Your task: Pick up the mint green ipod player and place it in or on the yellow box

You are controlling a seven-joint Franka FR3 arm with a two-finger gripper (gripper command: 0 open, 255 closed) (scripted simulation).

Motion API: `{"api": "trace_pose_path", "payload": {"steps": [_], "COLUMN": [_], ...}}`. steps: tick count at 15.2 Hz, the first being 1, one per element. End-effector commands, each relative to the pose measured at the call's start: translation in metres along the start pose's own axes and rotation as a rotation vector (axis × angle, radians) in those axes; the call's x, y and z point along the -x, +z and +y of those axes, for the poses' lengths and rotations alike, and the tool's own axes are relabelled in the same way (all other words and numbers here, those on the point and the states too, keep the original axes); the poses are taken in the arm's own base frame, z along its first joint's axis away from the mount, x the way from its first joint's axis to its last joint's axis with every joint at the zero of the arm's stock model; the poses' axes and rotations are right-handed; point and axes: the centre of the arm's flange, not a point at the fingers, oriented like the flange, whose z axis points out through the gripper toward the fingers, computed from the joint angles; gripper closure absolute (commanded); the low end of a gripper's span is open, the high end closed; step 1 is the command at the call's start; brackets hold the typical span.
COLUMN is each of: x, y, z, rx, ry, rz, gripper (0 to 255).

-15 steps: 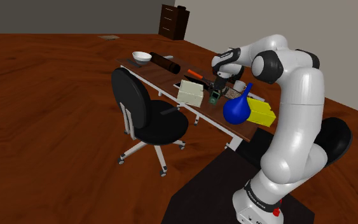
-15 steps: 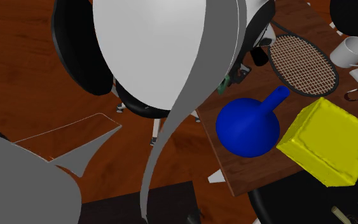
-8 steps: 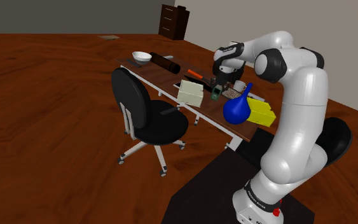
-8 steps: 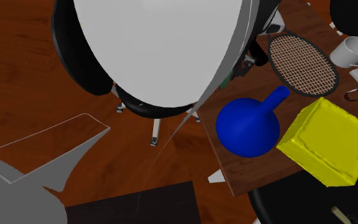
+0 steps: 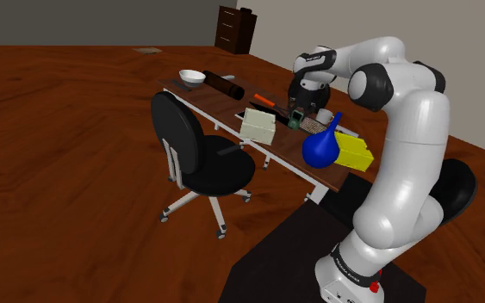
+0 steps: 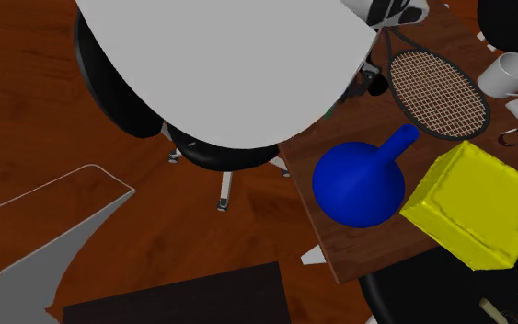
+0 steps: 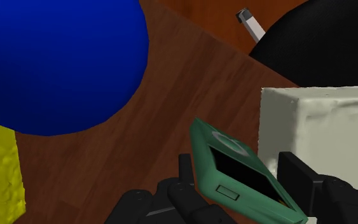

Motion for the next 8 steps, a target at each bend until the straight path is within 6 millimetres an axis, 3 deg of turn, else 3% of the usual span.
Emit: {"api": "trace_pose_path", "payload": {"steps": [1, 8], "x": [0.0, 0.0], "y": [-0.011, -0.048], "z": [0.001, 0.001], "rx": [0.0, 0.0], "ry": [0.0, 0.0], "rz": [0.0, 0.0], "gripper": [255, 255]}}
